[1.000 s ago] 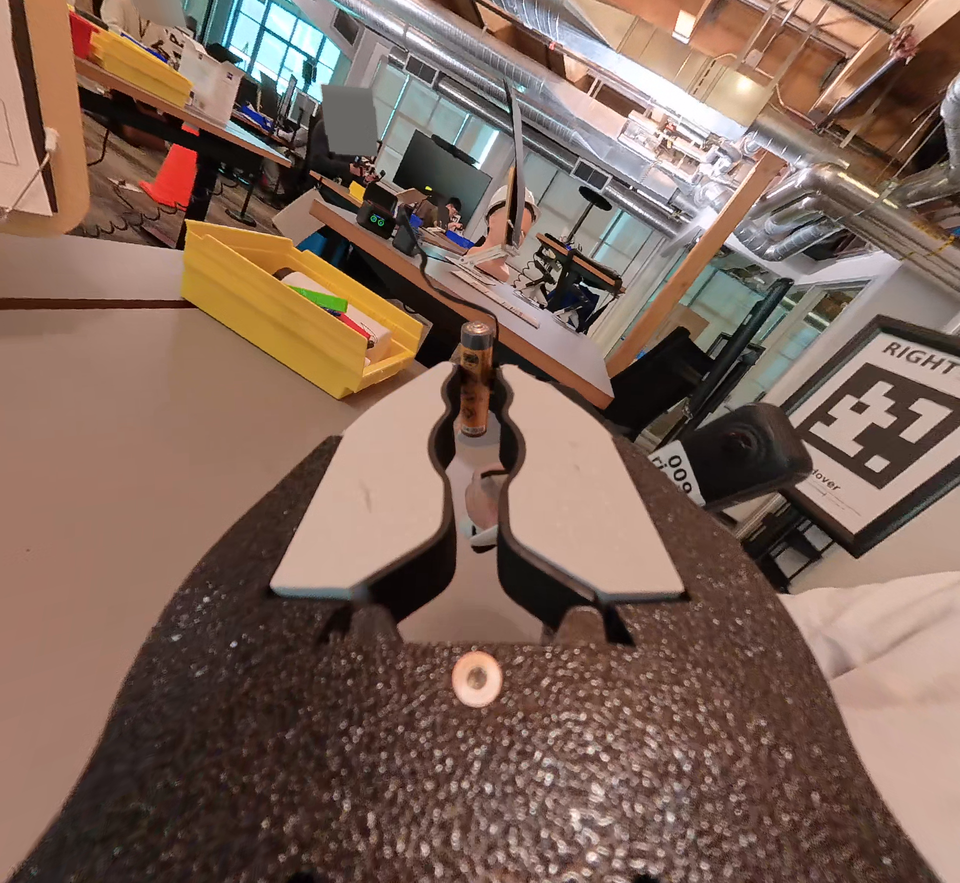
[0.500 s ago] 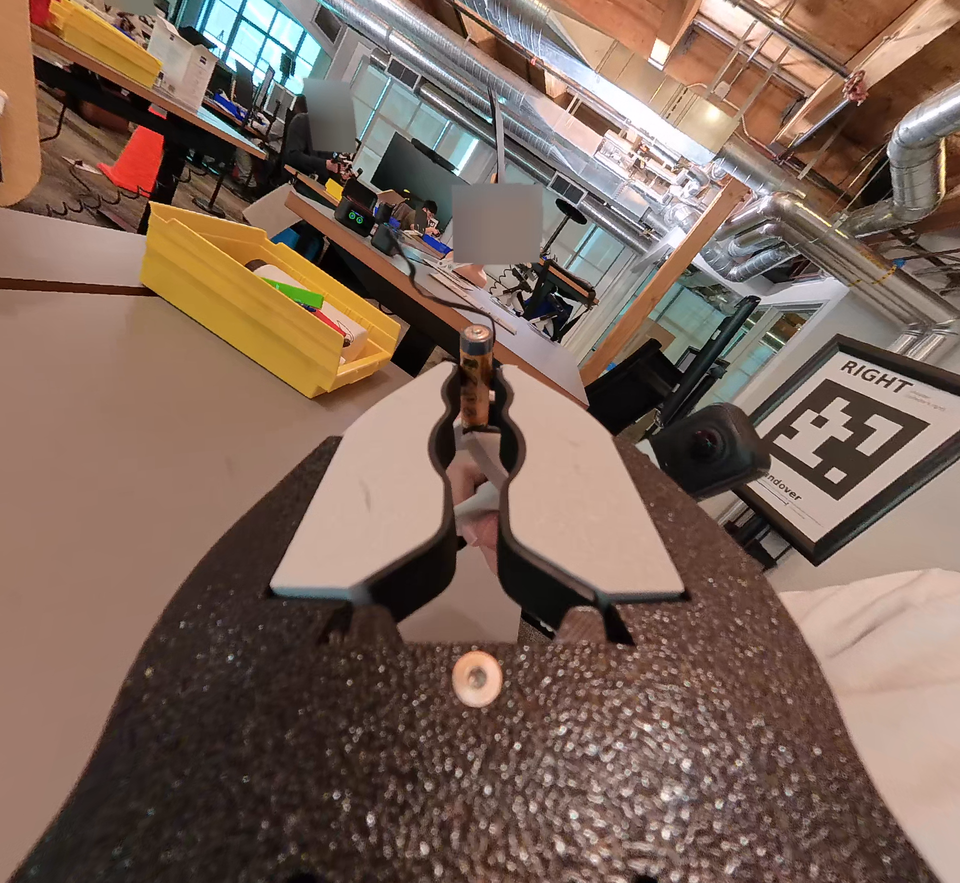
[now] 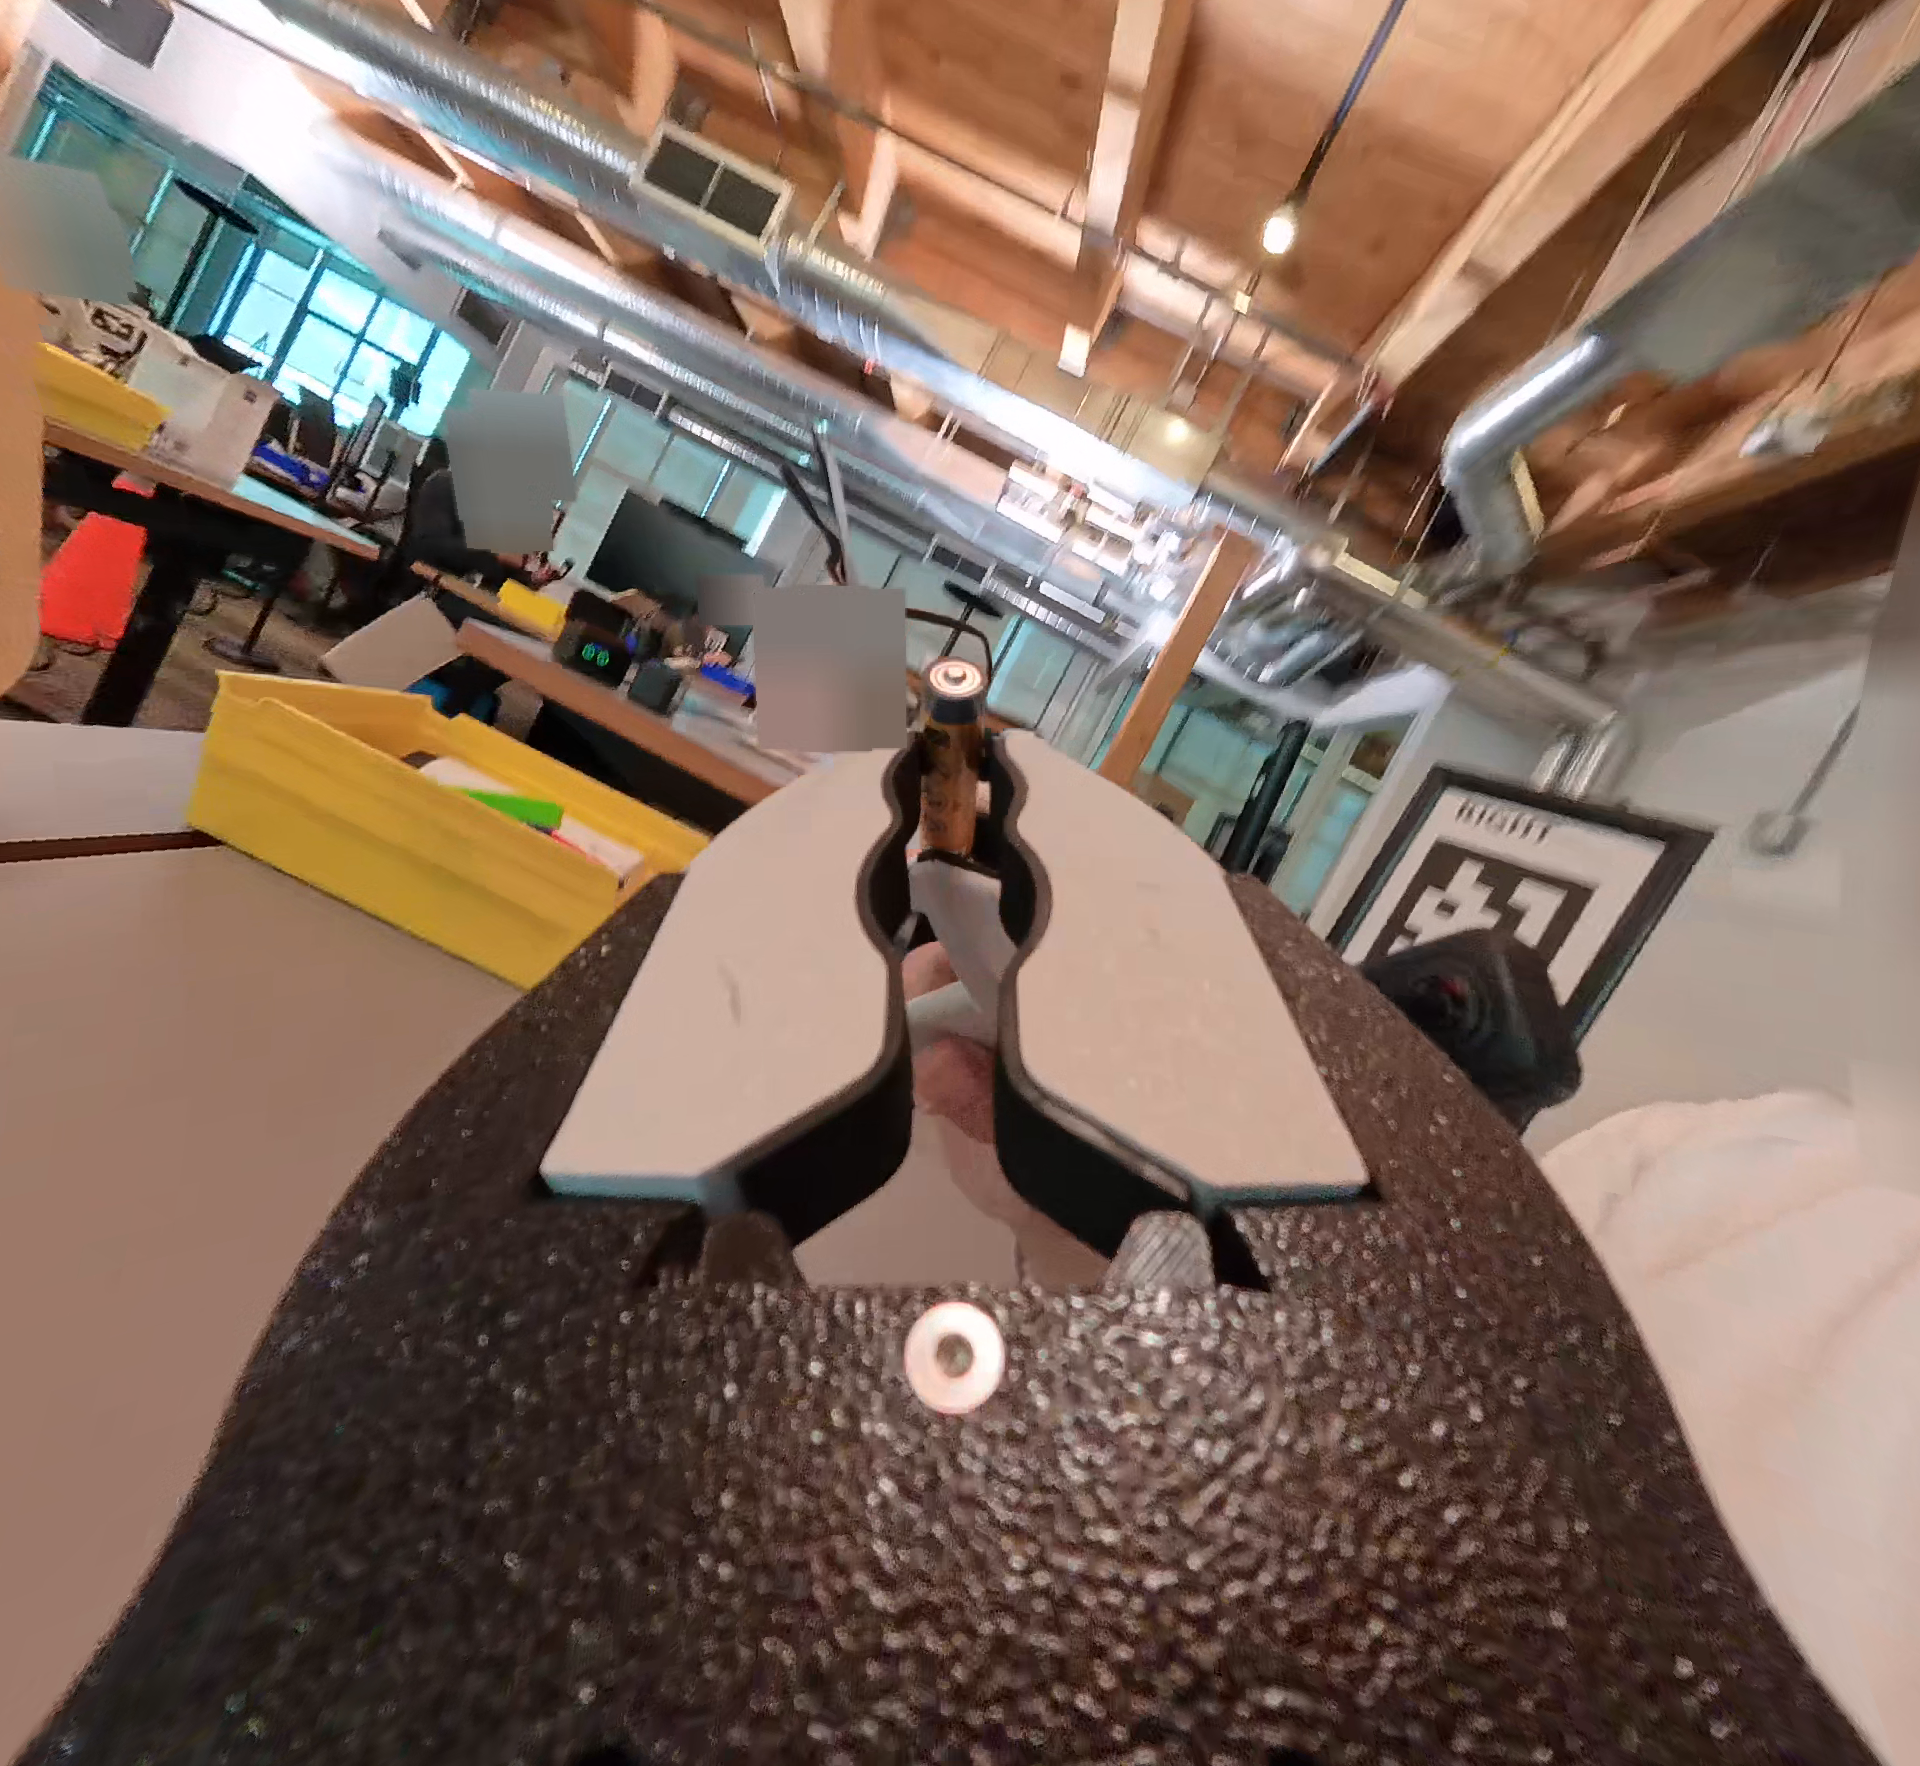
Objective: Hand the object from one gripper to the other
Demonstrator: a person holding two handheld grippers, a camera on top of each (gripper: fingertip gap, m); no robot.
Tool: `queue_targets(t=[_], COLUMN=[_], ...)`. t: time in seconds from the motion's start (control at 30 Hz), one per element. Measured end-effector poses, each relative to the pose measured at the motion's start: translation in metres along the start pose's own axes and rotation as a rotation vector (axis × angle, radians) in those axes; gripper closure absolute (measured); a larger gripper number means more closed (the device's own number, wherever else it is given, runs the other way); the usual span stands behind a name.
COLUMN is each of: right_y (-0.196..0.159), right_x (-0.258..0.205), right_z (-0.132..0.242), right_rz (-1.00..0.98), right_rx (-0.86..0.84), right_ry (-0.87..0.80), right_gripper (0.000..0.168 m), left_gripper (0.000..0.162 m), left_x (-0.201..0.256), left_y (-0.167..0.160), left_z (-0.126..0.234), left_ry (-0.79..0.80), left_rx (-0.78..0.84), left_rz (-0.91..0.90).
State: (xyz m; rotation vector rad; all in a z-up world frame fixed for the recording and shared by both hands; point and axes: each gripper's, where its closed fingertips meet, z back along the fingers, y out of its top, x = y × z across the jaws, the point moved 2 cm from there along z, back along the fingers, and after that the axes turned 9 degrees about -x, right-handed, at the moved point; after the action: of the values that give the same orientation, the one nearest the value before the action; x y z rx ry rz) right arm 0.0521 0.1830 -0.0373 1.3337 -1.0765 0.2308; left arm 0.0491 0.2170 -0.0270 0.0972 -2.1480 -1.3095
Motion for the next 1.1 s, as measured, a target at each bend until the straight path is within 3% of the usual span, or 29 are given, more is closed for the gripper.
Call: queue_targets(t=[0.27,0.6,0.7,0.77,0.9,1.1], right_y=[0.032,0.018,0.004,-0.004,-0.019,-0.014], right_x=[-0.058,-0.133,-0.135,-0.137,-0.145,-0.122], right_z=[-0.122,-0.26,-0.278,-0.284,-0.294,-0.295], right_rz=[0.141,0.011,-0.084,-0.125,-0.081,-0.116], right_rx=[0.01,-0.093,-0.135,-0.153,-0.199,-0.19], right_ry=[0.141,0.395,0.438,0.482,0.593,0.574], right_gripper=[0.159,0.158,0.158,0.158,0.158,0.158], left_gripper=[0.151,0.146,0.121,0.121,0.122,0.122], left_x=[-0.061,-0.158,-0.177,-0.182,-0.187,-0.173], left_y=[0.065,0.107,0.098,0.094,0.1,0.099], left_z=[0.11,0.238,0.26,0.267,0.286,0.285], left_ry=[0.105,0.595,0.731,0.792,0.962,1.052], left_rx=[0.274,0.335,0.201,0.124,0.145,0.131], left_rz=[0.197,0.365,0.425,0.39,0.261,0.152])
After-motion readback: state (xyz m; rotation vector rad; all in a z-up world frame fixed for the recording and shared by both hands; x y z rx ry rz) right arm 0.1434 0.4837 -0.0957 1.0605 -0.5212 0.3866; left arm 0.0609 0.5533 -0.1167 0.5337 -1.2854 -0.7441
